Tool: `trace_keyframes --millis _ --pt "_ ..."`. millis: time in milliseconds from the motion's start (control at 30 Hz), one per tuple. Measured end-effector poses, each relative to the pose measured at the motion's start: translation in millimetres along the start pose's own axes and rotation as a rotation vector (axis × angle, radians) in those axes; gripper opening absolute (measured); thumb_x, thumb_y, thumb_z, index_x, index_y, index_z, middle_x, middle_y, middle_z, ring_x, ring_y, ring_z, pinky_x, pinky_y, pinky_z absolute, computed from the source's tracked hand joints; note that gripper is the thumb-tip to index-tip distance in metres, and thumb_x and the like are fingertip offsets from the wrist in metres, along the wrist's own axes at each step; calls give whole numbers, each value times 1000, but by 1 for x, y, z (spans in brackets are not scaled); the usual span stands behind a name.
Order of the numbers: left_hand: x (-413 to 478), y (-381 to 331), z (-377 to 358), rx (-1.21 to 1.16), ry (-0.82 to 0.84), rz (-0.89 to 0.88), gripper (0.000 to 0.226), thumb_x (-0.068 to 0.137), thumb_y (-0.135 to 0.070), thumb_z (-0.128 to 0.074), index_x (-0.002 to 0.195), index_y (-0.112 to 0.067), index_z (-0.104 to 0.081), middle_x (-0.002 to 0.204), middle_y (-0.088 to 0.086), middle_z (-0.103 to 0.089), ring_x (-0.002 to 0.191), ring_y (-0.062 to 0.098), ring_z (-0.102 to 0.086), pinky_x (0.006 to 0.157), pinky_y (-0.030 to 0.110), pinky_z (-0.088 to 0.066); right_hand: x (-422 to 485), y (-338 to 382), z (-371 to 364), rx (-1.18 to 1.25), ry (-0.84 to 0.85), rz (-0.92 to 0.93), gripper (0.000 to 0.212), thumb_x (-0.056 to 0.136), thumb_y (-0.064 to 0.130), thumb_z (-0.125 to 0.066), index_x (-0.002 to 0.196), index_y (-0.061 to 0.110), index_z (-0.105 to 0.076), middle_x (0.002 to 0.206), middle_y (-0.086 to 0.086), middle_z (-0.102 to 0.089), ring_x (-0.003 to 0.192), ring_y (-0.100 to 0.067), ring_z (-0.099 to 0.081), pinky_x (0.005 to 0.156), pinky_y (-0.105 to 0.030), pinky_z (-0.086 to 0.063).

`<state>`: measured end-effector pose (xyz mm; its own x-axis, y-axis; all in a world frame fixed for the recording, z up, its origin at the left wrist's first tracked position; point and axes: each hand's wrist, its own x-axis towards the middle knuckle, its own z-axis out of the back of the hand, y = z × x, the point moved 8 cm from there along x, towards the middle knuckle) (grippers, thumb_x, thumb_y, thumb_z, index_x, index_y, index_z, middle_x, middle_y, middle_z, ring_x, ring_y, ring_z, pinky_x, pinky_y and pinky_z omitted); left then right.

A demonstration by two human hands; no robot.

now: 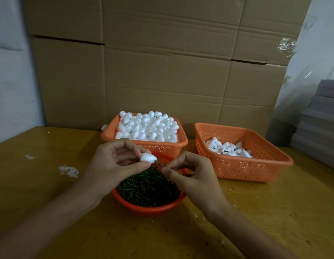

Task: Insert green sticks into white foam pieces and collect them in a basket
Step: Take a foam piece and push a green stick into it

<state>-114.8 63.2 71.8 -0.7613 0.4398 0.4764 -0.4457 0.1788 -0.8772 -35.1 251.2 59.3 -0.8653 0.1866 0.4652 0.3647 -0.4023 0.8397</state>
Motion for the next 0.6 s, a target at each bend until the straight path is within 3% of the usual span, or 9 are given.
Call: trace_keyframes --millis 200,333,467,600 --pt "0 0 4 26 -4 7 32 64 -23 -91 93 -28 -78 107 3 -80 103 18 -76 87 19 -58 -1 3 0 80 -22 -6 12 86 12 -86 82 15 -74 90 -1 -77 92 -17 -74 81 -44 -64" --pt "-1 0 2 53 -15 19 34 65 -21 -89 96 -30 -80 110 -1 -80 101 17 -78 82 17 -58 -1 5 0 124 -19 6 11 87 10 -85 87 15 -75 90 -3 -77 86 -18 -75 72 -38 -65" --pt "-3 2 -2 56 0 42 37 77 -6 -87 103 -33 -81 113 -2 -80 99 20 -79 85 20 -60 -2 5 -3 147 5 -4 18 89 13 -82 105 21 -79 93 1 -81 90 -13 -76 71 -29 -62" --pt "-4 2 -6 50 25 56 37 87 -5 -80 109 -35 -80 115 -4 -79 101 19 -79 91 17 -57 -2 3 -2 163 -11 -7 15 90 13 -81 103 20 -82 93 2 -81 92 -11 -76 68 -27 -61"
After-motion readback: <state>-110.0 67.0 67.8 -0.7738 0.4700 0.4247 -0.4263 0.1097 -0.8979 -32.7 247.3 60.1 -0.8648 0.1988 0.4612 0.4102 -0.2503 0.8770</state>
